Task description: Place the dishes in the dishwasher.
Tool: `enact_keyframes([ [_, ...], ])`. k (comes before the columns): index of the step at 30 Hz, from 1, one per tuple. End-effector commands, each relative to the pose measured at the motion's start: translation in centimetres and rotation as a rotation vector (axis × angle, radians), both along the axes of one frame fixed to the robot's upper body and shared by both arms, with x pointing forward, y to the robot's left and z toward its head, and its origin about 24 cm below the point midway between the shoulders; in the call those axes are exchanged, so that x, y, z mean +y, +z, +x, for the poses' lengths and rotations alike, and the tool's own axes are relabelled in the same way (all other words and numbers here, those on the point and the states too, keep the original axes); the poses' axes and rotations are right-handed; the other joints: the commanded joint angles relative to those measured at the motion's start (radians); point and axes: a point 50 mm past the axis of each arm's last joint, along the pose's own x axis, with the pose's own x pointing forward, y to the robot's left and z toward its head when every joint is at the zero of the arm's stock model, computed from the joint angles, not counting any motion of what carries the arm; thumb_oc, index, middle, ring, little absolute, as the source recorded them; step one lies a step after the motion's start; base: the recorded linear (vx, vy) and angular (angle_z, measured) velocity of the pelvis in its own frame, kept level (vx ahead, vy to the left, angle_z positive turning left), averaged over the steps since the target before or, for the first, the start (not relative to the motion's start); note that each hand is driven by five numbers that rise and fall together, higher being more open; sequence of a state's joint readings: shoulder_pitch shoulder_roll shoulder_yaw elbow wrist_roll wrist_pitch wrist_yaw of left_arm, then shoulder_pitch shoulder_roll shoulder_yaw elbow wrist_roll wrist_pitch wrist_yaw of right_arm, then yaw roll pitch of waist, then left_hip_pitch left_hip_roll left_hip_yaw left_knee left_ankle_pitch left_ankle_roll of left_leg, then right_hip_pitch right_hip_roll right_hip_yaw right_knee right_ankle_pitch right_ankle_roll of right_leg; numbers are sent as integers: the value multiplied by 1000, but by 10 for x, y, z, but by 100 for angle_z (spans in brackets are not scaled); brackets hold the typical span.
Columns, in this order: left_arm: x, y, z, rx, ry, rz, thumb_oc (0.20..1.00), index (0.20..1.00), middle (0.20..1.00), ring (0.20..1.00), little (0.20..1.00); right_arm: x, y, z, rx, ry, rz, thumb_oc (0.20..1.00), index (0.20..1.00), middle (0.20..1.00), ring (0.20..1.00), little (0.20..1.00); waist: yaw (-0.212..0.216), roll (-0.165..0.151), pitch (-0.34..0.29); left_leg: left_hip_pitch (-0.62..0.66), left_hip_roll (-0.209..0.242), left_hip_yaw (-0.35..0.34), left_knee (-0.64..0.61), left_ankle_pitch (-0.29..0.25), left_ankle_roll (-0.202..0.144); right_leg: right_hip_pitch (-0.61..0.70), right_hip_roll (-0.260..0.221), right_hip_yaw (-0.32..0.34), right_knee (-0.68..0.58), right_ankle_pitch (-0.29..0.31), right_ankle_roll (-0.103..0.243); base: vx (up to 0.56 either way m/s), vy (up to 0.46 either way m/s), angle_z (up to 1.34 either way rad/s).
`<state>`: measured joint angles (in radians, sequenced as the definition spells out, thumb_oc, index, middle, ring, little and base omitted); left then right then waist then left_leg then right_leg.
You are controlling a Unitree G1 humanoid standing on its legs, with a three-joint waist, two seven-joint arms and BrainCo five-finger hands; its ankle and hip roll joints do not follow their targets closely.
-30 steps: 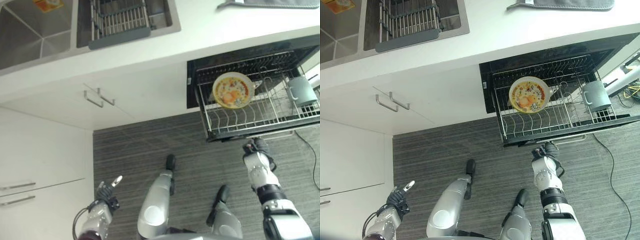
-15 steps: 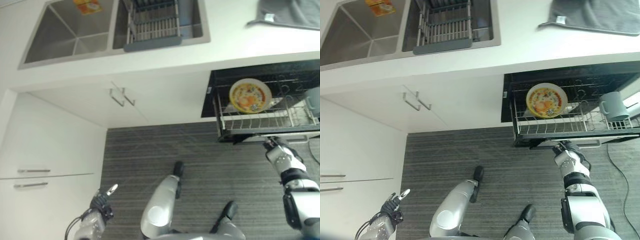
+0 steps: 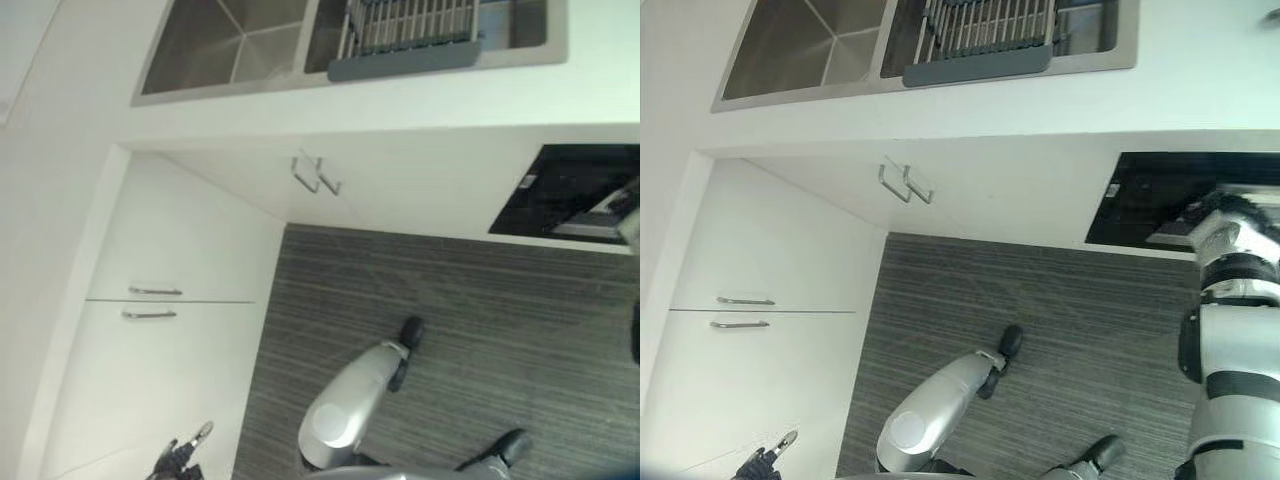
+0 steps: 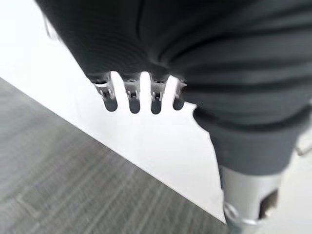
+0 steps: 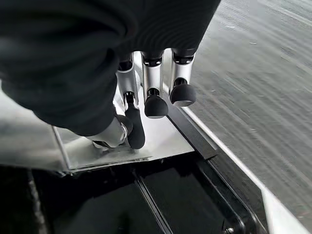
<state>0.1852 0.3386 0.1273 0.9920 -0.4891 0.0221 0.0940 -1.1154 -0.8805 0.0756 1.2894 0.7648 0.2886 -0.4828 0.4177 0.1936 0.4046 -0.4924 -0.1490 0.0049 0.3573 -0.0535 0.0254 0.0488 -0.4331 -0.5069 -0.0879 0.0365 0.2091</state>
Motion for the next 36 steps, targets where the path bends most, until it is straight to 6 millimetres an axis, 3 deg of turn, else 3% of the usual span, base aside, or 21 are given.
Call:
enact_keyframes([
  [1,25,12,-4,58,-116,85,1000,1000,1000,1000,1000,22,104,17,-276,151,-255,200,200,200,200,200,47,16,-43,-62,118,-37,-136,133,-155,69,3,16,53,-83,11,102,142,-3],
  [3,26,12,-8,67,-129,60,1000,1000,1000,1000,1000,21,137,10,-330,128,-322,200,200,200,200,200,49,18,-48,-82,119,-24,-127,134,-159,59,-11,10,40,-62,19,94,121,3],
  [7,30,15,-7,47,-169,39,1000,1000,1000,1000,1000,24,165,3,-361,128,-383,200,200,200,200,200,54,0,-50,-105,133,-12,-99,126,-161,41,-22,3,50,-50,23,24,39,4],
  [12,36,21,-4,14,-187,46,1000,1000,1000,1000,1000,25,158,7,-322,187,-395,200,200,200,200,200,61,-30,-46,-116,156,-12,-46,98,-165,41,-20,-6,69,-49,21,-2,-54,-4],
  [13,37,23,-2,-4,-188,52,1000,1000,1000,1000,1000,27,145,12,-309,217,-386,1000,1000,1000,1000,1000,61,-41,-48,-109,172,-13,-40,94,-167,49,-12,-10,67,-50,22,-24,-116,-4],
  [18,39,27,3,-41,-193,63,1000,1000,1000,1000,1000,33,121,21,-348,298,-313,1000,1000,1000,1000,1000,54,-57,-44,-96,196,-11,-37,90,-171,61,7,-13,58,-50,21,-48,-100,-13],
  [21,37,28,9,-80,-186,65,1000,1000,1000,1000,1000,42,93,28,-392,337,-264,1000,1000,1000,1000,1000,38,-78,-41,-82,212,-8,-45,91,-172,66,21,-7,50,-43,18,-86,-111,-12],
  [24,33,31,14,-147,-158,71,1000,1000,1000,1000,1000,69,26,28,-447,487,-138,1000,1000,1000,1000,1000,-2,-110,-27,-55,229,-3,-63,92,-163,63,42,18,49,-42,9,-128,-97,-7],
  [25,31,32,15,-166,-146,74,1000,1000,1000,1000,1000,81,5,23,-460,517,-106,1000,1000,1000,1000,1000,-13,-116,-21,-57,228,2,-73,114,-150,50,42,17,50,-25,6,-180,-85,-7],
  [27,28,34,18,-228,-111,76,1000,1000,1000,1000,1000,118,-43,7,-467,601,-58,1000,1000,1000,1000,1000,-51,-139,-8,-35,241,17,-100,118,-143,49,63,44,43,-23,3,-176,-118,-9],
  [31,15,41,32,-380,-163,55,1000,1000,1000,1000,1000,158,-100,-25,-397,659,-46,1000,1000,1000,1000,1000,-101,-176,-3,16,255,45,-162,122,-134,43,93,85,34,-22,1,-152,-126,-31],
  [33,5,43,39,-400,-253,59,1000,1000,1000,1000,1000,164,-125,-38,-338,685,-58,1000,1000,1000,1000,1000,-118,-194,-13,45,262,60,-194,124,-131,43,109,100,34,-24,0,-170,-160,-13],
  [36,-3,45,48,-441,-326,9,1000,1000,1000,1000,1000,169,-147,-46,-258,721,-43,1000,1000,1000,1000,1000,-134,-213,-31,81,272,71,-220,124,-127,62,137,112,49,-49,-5,-169,-179,-15],
])
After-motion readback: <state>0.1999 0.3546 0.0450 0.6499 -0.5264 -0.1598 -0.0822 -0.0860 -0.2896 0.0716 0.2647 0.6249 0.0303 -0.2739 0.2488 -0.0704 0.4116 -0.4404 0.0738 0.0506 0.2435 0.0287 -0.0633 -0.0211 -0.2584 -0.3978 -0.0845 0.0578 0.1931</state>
